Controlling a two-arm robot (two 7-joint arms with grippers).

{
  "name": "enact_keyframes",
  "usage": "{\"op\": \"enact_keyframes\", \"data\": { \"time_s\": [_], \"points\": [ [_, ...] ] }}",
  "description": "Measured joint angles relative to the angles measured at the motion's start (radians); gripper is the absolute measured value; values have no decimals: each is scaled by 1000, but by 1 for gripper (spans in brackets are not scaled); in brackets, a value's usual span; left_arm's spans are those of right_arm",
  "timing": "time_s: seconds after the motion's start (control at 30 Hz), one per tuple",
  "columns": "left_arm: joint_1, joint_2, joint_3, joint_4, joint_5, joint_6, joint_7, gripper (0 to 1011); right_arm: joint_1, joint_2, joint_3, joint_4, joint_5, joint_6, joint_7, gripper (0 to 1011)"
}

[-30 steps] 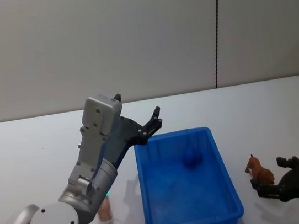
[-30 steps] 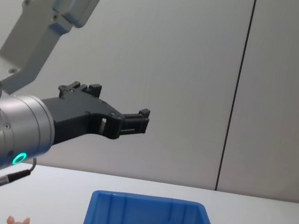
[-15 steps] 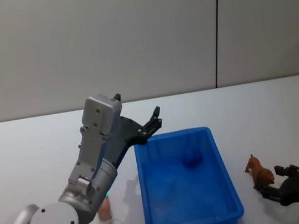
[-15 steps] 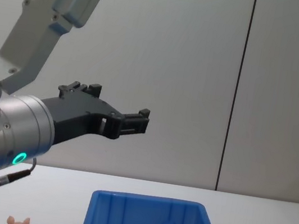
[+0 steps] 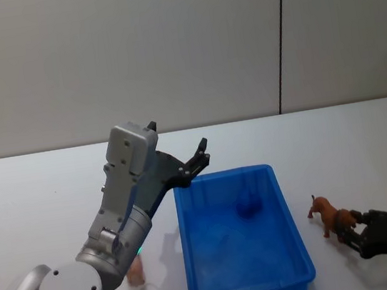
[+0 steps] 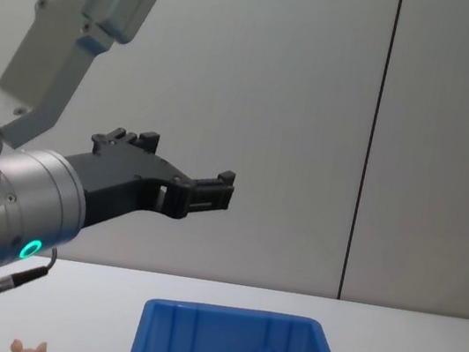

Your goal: Pick up the two dolls from the table and place them into the box.

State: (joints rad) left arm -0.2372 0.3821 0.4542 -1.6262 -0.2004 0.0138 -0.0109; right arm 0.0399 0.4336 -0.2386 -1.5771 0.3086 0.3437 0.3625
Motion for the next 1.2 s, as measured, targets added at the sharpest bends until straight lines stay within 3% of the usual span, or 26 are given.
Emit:
{"op": "enact_keyframes", "data": {
  "time_s": [0.37,0.67,0.97,1.2],
  "points": [
    [0,0,0,0,0,0,0,1000,13,-3,1,-38,-11,-56,11,372],
    [0,0,0,0,0,0,0,1000,45,-18,-9,-81,-34,-103,62,372],
    [0,0,0,0,0,0,0,1001,90,-54,-37,-101,-55,-114,135,372],
    [0,0,0,0,0,0,0,1000,129,-102,-76,-83,-80,-83,194,409]
  ]
}}
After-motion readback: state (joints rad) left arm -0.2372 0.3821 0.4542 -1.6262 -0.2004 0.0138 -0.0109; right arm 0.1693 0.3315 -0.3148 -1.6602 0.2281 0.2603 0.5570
